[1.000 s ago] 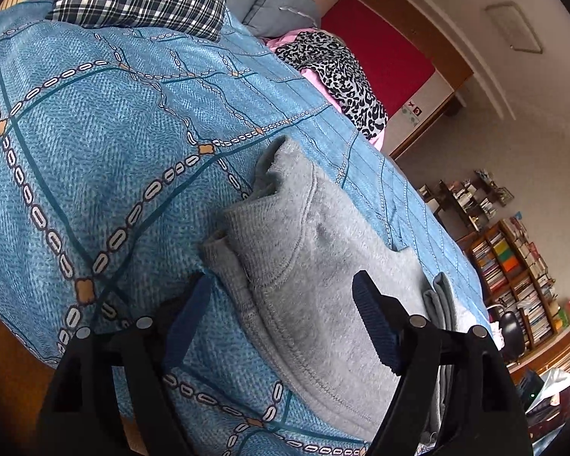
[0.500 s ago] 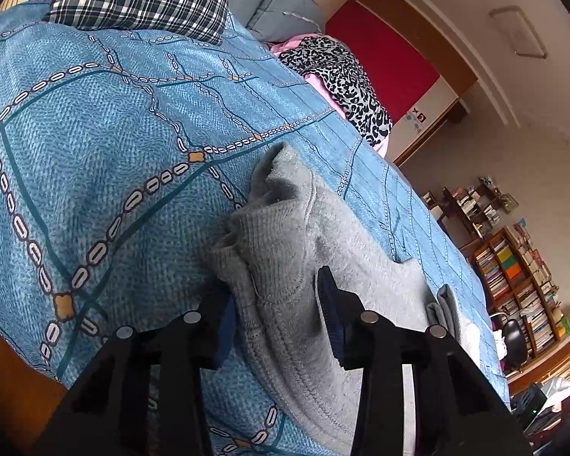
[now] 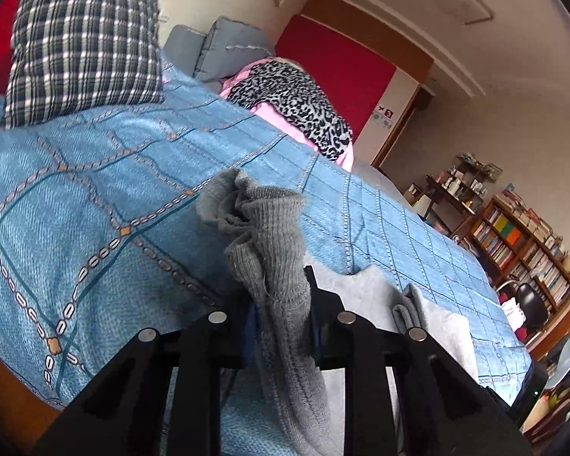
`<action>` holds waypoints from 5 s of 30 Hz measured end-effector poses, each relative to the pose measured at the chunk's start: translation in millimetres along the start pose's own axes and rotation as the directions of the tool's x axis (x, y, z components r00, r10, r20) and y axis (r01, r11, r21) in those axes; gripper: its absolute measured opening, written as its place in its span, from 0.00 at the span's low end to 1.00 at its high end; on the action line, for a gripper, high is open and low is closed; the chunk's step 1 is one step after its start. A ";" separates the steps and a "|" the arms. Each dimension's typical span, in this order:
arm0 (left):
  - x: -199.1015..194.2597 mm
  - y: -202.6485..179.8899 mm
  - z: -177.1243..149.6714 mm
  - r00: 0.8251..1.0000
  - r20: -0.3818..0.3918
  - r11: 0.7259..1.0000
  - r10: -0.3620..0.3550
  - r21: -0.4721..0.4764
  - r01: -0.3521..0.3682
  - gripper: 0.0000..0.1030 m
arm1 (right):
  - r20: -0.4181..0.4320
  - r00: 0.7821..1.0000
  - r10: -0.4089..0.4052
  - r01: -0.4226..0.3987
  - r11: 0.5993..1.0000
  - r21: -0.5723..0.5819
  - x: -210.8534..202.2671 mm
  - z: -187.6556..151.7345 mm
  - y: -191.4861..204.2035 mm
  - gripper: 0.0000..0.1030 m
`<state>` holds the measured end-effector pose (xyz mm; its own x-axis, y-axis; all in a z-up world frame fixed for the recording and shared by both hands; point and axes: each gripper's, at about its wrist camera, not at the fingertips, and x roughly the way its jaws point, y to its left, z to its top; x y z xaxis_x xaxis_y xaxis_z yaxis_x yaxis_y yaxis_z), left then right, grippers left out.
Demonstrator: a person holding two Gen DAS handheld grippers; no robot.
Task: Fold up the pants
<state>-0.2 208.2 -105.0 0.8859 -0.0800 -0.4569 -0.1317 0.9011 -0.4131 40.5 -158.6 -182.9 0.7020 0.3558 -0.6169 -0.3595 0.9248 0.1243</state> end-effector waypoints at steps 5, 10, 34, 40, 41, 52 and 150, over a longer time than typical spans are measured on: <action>-9.4 -61.0 2.1 0.996 0.023 0.982 -0.086 0.168 0.081 0.20 | 0.020 0.998 0.052 -0.053 0.997 0.052 -7.6 0.9 -7.1 0.71; -5.4 -126.5 -10.6 0.982 -0.010 0.919 -0.188 0.350 0.179 0.20 | 0.096 0.986 0.134 -0.148 0.976 0.160 -26.0 -0.1 -26.1 0.71; 59.6 -280.5 -149.1 0.898 -0.387 0.525 -0.208 0.731 0.436 0.24 | 0.221 0.975 0.014 -0.095 0.927 0.363 -74.3 -32.8 -114.3 0.71; 67.9 -271.1 -174.5 0.868 -0.459 0.509 -0.188 0.711 0.486 0.36 | 0.229 0.973 -0.002 -0.084 0.927 0.365 -78.8 -31.9 -119.0 0.71; 66.7 -270.4 -177.9 0.865 -0.463 0.505 -0.194 0.709 0.492 0.38 | 0.229 0.973 -0.002 -0.084 0.928 0.364 -79.4 -31.0 -119.1 0.71; 49.2 -269.8 -201.6 0.844 -0.472 0.458 -0.255 0.710 0.535 0.51 | 0.215 0.965 0.153 -0.192 0.966 0.174 -71.5 28.1 -98.7 0.71; 107.2 -149.5 -67.6 0.920 -0.379 0.871 -0.103 0.413 0.267 0.83 | -0.031 0.990 0.134 -0.122 0.958 0.259 -5.9 22.4 -88.7 0.92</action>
<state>84.4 36.1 -145.5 0.6596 -0.3276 -0.6765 0.3059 0.9391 -0.1565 82.0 -239.7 -172.9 0.6277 0.4724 -0.6188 -0.2704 0.8776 0.3958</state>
